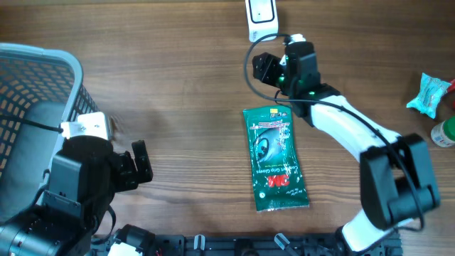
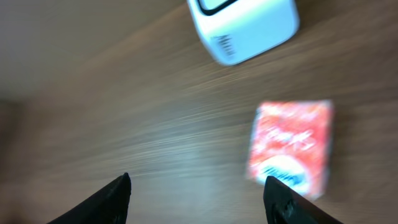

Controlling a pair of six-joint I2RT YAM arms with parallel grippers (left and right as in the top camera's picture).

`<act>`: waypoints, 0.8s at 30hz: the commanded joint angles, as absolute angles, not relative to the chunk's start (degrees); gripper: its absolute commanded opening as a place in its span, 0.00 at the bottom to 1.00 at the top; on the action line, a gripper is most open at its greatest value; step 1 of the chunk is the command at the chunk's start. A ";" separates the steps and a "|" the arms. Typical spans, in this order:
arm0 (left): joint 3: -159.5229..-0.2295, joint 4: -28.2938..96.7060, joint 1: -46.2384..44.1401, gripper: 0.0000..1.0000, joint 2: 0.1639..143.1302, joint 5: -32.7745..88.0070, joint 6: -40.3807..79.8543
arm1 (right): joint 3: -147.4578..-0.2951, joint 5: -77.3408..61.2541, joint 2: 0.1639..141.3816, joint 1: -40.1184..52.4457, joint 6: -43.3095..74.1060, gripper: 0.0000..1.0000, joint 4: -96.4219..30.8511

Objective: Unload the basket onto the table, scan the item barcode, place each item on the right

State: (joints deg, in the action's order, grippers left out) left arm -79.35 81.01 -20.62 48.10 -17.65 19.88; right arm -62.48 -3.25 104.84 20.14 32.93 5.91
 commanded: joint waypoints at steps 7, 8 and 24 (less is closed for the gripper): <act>-79.35 80.86 -20.38 1.00 48.10 -17.39 20.40 | -76.64 12.29 119.55 22.35 15.03 0.62 6.37; -79.35 80.86 -20.38 1.00 48.10 -17.39 20.38 | -76.90 12.32 120.64 22.35 15.18 0.62 6.39; -79.35 80.88 -20.38 1.00 48.10 -17.37 20.40 | -77.19 12.69 125.93 22.65 19.86 0.15 -6.55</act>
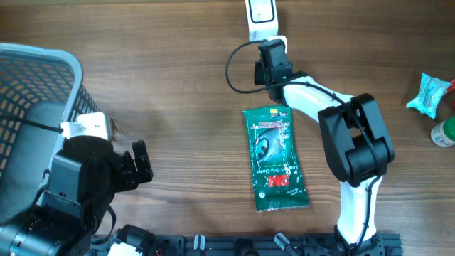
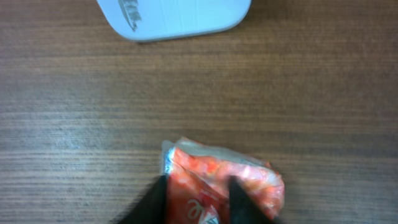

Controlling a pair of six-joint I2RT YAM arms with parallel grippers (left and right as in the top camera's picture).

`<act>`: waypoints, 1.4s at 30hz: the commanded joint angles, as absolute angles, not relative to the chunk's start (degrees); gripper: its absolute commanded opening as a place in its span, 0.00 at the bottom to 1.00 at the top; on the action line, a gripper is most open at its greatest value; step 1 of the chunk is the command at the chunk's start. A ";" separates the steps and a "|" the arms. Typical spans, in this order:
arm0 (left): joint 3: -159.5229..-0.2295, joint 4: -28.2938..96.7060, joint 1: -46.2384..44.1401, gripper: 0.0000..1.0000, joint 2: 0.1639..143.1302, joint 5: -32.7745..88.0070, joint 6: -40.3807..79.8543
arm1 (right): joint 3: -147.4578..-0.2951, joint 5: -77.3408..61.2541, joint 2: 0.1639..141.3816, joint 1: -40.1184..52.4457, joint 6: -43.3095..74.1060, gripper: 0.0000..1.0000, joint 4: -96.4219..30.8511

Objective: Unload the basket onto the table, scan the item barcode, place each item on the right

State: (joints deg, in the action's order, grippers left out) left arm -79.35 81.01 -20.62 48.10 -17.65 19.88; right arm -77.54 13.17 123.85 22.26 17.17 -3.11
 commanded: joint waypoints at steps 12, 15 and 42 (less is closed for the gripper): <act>-79.35 80.88 -20.38 1.00 48.10 -17.39 20.40 | -95.57 13.23 123.94 22.65 53.04 0.05 -48.47; -79.35 80.88 -20.38 1.00 48.10 -17.39 20.40 | -97.62 7.55 123.44 22.57 56.31 0.79 -51.57; -79.35 80.88 -20.38 1.00 48.10 -17.39 20.40 | -94.00 -33.67 129.56 4.75 -20.80 0.69 -49.08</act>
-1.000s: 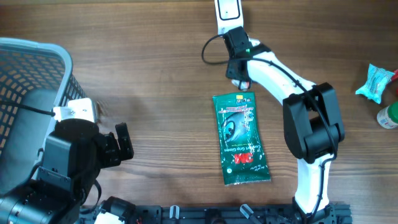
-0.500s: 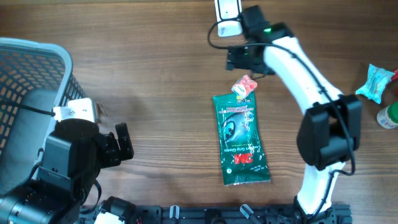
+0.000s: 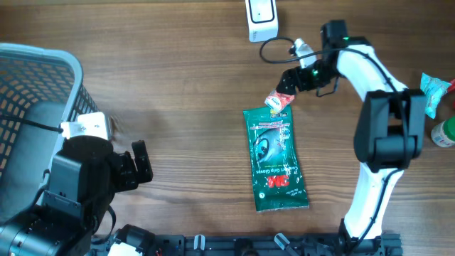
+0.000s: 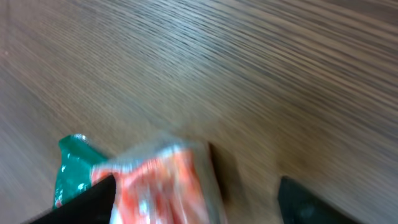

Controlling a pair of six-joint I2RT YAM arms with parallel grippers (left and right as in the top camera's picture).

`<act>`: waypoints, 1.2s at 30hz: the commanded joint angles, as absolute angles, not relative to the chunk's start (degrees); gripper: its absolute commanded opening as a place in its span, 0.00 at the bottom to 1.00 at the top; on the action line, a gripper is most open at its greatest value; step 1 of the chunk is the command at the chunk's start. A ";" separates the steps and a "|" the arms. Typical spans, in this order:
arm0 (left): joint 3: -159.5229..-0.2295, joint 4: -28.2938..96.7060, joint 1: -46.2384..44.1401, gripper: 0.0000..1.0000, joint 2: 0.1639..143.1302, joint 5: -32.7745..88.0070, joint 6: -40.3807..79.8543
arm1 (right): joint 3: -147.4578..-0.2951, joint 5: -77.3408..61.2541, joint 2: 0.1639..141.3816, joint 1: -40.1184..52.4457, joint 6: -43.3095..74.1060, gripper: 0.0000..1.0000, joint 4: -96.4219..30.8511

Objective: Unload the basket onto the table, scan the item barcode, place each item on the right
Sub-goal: 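Hold the Kleenex pack up to the white scanner with the right gripper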

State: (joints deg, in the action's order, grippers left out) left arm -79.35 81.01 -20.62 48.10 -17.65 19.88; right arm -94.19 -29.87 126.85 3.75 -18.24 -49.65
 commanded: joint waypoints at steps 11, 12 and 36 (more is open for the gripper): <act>-79.35 80.88 -20.38 1.00 48.10 -17.39 20.38 | -94.98 -35.81 131.66 5.61 -7.29 0.04 -50.19; -79.35 80.86 -20.38 1.00 48.10 -17.39 20.38 | -95.37 -37.82 131.09 5.61 -6.68 0.04 -50.30; -79.35 80.86 -20.38 1.00 48.10 -17.39 20.40 | -95.79 -30.02 103.37 5.82 44.69 0.04 -67.20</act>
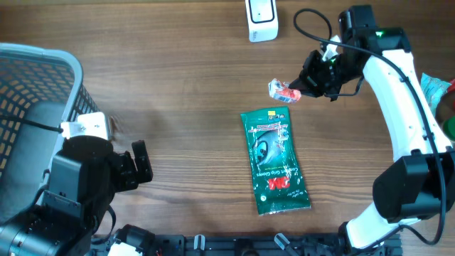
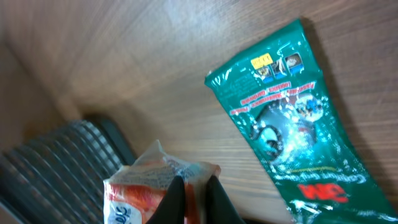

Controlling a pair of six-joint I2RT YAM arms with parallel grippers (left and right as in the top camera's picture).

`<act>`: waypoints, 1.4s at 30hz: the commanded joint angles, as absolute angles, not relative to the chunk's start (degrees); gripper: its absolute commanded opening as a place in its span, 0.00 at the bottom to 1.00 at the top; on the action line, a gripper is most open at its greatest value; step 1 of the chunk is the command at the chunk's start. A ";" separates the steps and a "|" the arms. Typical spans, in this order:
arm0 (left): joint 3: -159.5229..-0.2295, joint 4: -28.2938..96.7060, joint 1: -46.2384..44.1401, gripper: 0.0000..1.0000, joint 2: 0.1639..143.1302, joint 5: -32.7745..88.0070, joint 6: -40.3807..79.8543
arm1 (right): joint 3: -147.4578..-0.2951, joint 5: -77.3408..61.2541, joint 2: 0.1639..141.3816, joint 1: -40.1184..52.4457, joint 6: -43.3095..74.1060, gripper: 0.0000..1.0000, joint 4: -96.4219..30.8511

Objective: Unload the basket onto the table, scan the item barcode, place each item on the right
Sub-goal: 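Hold the Kleenex pack up to the white scanner with the right gripper, then carry the Kleenex pack right and drop it at the table edge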

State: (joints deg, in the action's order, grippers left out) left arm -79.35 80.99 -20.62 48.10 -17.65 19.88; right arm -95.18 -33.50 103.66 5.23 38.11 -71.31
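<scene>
My right gripper (image 1: 298,87) is shut on a small red-orange packet (image 1: 283,91), held a little above and to the right of the top end of the green packet (image 1: 276,160). In the right wrist view both fingers (image 2: 177,199) pinch the clear sealed edge of the red-orange packet (image 2: 140,193), with the green packet (image 2: 292,124) lying flat below. The white scanner (image 1: 261,18) stands at the table's far edge. My left gripper (image 1: 141,165) rests low at the left, near the basket; its jaw state is unclear.
A grey wire basket (image 1: 35,85) fills the left side and shows in the wrist view as the basket (image 2: 62,168). A teal packet (image 1: 429,92) and a bottle (image 1: 448,128) sit at the right edge. The right arm's cable loops near the scanner.
The right gripper's fingers stood wide apart around the red-orange packet at the green packet's top edge; now they are shut on it, slightly farther back. The wrist camera now faces the green packet and basket.
The right gripper first hung open over the red-orange packet beside the scanner. Then it was shut on the packet there. Later the packet was at the green packet's top edge between spread fingers. Now it is pinched again, above the green packet. The left arm stayed still.
</scene>
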 commanded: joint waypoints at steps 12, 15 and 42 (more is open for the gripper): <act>-79.35 80.88 -20.38 1.00 48.10 -17.37 20.40 | -93.08 5.54 115.13 11.99 31.03 0.05 -2.70; -79.35 80.88 -20.38 1.00 48.10 -17.39 20.38 | -93.08 5.45 123.61 12.05 26.65 0.05 13.78; -79.35 80.86 -20.38 1.00 48.10 -17.39 20.40 | -93.14 32.25 118.72 0.60 4.73 0.04 -0.93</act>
